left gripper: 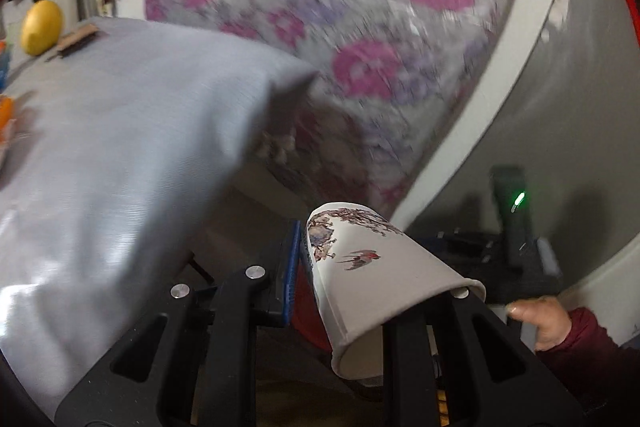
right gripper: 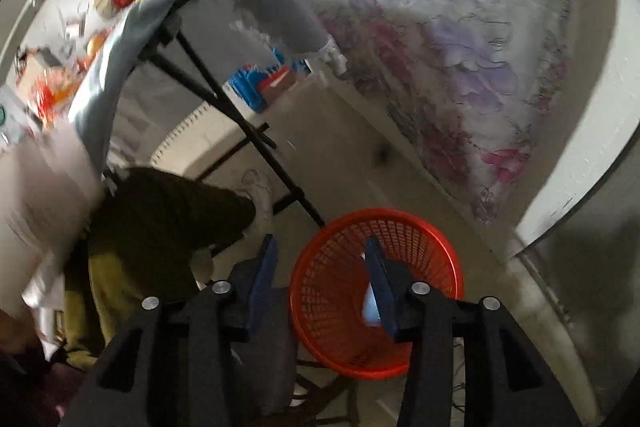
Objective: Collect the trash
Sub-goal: 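Carry the cup and mask to the red basket and open both grippers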
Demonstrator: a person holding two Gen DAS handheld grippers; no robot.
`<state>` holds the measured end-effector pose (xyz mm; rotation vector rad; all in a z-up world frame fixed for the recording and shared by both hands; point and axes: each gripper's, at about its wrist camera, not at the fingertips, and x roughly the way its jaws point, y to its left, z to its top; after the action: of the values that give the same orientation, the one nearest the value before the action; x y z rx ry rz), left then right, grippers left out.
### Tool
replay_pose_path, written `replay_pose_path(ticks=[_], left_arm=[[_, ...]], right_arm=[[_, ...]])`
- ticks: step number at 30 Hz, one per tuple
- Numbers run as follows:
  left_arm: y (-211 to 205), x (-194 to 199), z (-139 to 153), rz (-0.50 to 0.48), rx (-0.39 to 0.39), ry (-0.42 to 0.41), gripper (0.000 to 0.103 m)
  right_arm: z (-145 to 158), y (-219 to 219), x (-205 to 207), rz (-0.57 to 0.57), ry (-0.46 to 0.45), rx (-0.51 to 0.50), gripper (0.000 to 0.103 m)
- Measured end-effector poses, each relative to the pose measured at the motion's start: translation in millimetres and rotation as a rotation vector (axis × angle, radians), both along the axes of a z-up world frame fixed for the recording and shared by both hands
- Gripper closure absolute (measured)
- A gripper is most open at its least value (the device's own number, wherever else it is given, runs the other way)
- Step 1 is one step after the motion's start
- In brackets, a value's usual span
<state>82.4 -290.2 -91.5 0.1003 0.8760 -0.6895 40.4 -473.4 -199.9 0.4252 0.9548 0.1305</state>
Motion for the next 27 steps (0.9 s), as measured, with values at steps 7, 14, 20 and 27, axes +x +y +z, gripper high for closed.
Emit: replay_pose_path(ticks=[7, 14, 20, 27], left_arm=[[-49.4, 7.3, -39.1, -0.098, 0.086, 0.077, 0.080], [-81.0, 8.5, -74.1, -0.138, 0.205, 0.151, 0.022], [-76.0, 8.4, -75.8, -0.111, 0.229, 0.154, 0.018], [-48.7, 13.0, -50.2, -0.015, 0.175, 0.112, 0.015]], right_arm=[[32.9, -49.7, -16.5, -0.144, -0.132, 0.037, 0.036], [37.2, -60.0, -21.4, -0.155, -0.161, 0.052, 0.036], [41.4, -52.0, -22.6, -0.140, -0.169, 0.056, 0.036], [55.0, -42.2, -23.1, -0.119, -0.195, 0.061, 0.035]])
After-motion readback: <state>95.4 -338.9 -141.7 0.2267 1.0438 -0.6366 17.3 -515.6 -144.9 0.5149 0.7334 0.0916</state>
